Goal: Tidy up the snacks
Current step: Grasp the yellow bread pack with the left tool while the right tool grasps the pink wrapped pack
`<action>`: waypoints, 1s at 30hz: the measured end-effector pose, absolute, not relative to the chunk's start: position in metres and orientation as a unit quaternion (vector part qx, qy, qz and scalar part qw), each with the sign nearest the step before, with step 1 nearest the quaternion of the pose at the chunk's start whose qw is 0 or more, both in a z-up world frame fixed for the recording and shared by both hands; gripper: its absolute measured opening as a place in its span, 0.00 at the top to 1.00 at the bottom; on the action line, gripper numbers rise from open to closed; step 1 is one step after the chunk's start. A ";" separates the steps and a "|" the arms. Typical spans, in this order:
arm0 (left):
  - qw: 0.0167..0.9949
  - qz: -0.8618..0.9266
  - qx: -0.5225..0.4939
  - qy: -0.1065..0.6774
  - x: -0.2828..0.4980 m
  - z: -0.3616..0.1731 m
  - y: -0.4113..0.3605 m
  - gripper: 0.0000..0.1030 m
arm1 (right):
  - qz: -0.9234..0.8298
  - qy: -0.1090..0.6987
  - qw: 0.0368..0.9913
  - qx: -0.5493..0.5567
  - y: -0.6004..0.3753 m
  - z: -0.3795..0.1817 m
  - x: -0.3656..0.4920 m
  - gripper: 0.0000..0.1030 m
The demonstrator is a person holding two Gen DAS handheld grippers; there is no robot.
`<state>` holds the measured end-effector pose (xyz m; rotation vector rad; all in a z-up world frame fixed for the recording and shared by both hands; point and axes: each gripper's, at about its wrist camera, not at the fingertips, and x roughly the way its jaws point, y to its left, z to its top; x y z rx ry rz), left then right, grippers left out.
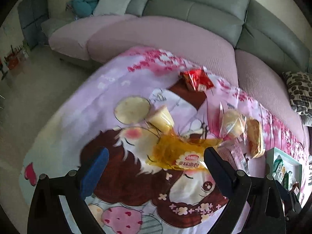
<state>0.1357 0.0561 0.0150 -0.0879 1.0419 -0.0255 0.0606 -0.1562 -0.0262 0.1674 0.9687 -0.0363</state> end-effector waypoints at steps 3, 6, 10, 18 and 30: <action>0.857 -0.029 -0.037 0.513 0.140 0.004 0.045 0.05 | -0.014 0.473 0.877 0.083 -0.155 -0.034 0.068 0.00; 0.847 -0.046 -0.029 0.528 0.145 -0.009 0.031 0.05 | -0.006 0.477 0.875 0.086 -0.153 -0.040 0.075 0.00; 0.831 -0.059 -0.025 0.552 0.151 -0.027 0.018 0.05 | 0.001 0.478 0.874 0.084 -0.149 -0.045 0.084 0.00; 0.820 -0.059 -0.037 0.568 0.160 -0.041 0.015 0.05 | 0.008 0.488 0.870 0.075 -0.140 -0.058 0.099 0.00; 0.819 -0.054 -0.040 0.570 0.169 -0.046 0.012 0.05 | 0.014 0.485 0.872 0.064 -0.132 -0.067 0.106 0.12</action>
